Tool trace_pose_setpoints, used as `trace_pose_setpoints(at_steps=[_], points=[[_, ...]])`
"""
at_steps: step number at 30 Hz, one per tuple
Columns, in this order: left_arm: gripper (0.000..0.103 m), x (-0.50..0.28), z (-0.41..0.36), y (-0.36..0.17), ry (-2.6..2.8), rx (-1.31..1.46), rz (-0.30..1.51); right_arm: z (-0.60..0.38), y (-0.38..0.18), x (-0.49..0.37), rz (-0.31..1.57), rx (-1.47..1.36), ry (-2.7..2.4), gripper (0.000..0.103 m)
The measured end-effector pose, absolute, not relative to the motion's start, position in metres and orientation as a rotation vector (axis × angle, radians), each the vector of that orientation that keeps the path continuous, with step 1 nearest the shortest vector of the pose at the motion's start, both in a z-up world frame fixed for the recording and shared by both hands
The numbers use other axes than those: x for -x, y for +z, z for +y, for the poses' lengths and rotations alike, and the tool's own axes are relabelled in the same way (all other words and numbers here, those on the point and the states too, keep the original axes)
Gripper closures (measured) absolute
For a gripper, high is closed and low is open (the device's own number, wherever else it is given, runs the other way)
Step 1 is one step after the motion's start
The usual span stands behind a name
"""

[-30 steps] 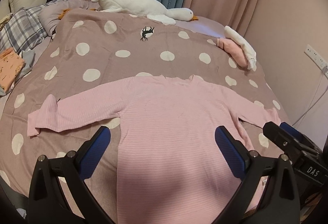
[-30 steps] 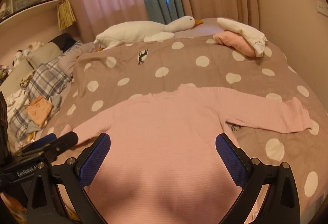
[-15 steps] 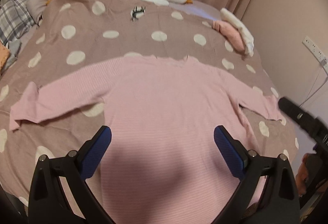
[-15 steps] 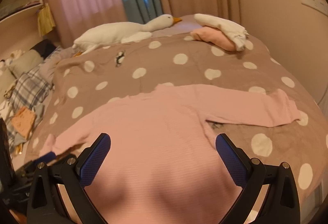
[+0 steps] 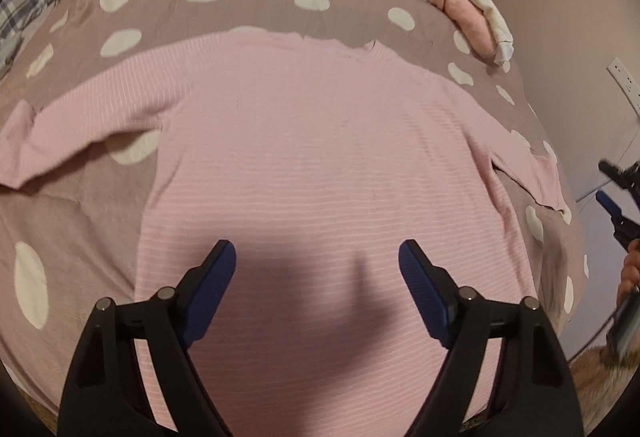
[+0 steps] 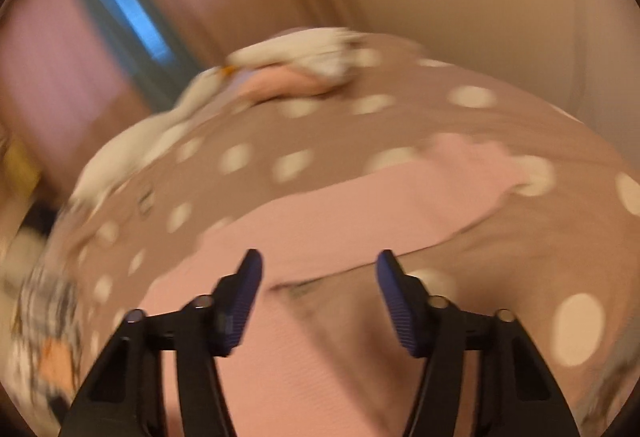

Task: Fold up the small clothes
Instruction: 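Grasp the pink shirt's sleeve cuff with the right tool and lift it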

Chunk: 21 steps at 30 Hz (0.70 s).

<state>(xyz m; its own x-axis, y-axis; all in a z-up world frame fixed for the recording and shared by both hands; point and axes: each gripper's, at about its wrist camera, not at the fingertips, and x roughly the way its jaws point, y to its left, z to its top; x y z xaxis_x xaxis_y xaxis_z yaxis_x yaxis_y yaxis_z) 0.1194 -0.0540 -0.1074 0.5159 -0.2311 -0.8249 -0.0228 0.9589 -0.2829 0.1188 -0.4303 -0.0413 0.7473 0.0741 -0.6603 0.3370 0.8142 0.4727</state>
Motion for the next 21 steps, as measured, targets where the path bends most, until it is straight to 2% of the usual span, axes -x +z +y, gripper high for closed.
trace_pose_setpoints(at_steps=[1, 6, 9, 15, 19, 21], points=[[0.022, -0.12, -0.054, -0.11, -0.122, 0.271, 1.027, -0.445, -0.046, -0.119, 0.723, -0.645, -0.184, 0.054], [0.024, -0.125, -0.057, -0.12, -0.114, 0.264, 1.052, -0.521, -0.083, -0.123, 0.751, -0.792, -0.368, 0.055], [0.024, -0.128, -0.06, -0.124, -0.12, 0.282, 1.069, -0.552, -0.113, -0.129, 0.798, -0.871, -0.468, 0.064], [0.024, -0.131, -0.069, -0.128, -0.141, 0.271, 1.087, -0.573, -0.157, -0.139, 0.795, -1.059, -0.402, 0.065], [0.024, -0.135, -0.068, -0.13, -0.139, 0.302, 1.099, -0.572, -0.161, -0.154, 0.771, -1.068, -0.378, 0.066], [0.024, -0.136, -0.067, -0.129, -0.14, 0.314, 1.097, -0.569, -0.158, -0.163, 0.772, -1.044, -0.374, 0.083]])
